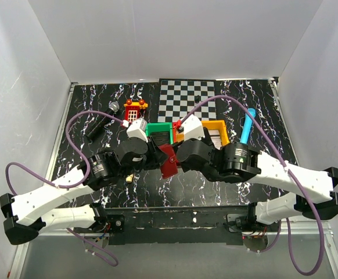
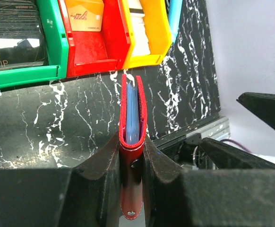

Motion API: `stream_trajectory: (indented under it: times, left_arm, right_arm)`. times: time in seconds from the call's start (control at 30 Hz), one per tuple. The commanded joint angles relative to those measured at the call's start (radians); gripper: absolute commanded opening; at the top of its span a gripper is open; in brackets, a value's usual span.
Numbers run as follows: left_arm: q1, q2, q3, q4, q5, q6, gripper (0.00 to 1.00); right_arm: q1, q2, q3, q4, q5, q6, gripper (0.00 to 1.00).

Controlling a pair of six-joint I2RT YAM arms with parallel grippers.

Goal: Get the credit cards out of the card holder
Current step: Pick up the card holder from the center of the board, then open the card holder at the center of the board.

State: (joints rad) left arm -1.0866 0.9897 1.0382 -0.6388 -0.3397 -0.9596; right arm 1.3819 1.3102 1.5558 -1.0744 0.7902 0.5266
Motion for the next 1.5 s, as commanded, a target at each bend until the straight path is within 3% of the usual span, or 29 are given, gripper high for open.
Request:
stream_trajectory:
  times: [0.0,0.27,0.83,1.47]
  left_arm:
    - [-0.004,0.000,0.077,-0.050,-0.062,-0.099,0.00]
    - [-0.004,0.020,0.079,-0.035,-0.064,-0.189,0.00]
    - [-0.006,-0.003,0.072,-0.001,-0.050,-0.222,0.00]
    - [-0.006,-0.048,0.028,0.073,-0.012,-0.223,0.00]
  right_arm:
    - [0.006,-0.052,-0.022,0.100,0.103,0.006,0.71]
    - [0.046,0.024,-0.003,0.126,0.127,0.033,0.63]
    - [0.059,0.086,0.003,0.166,0.030,0.046,0.59]
    - [0.057,0.142,0.041,0.100,0.047,0.076,0.49]
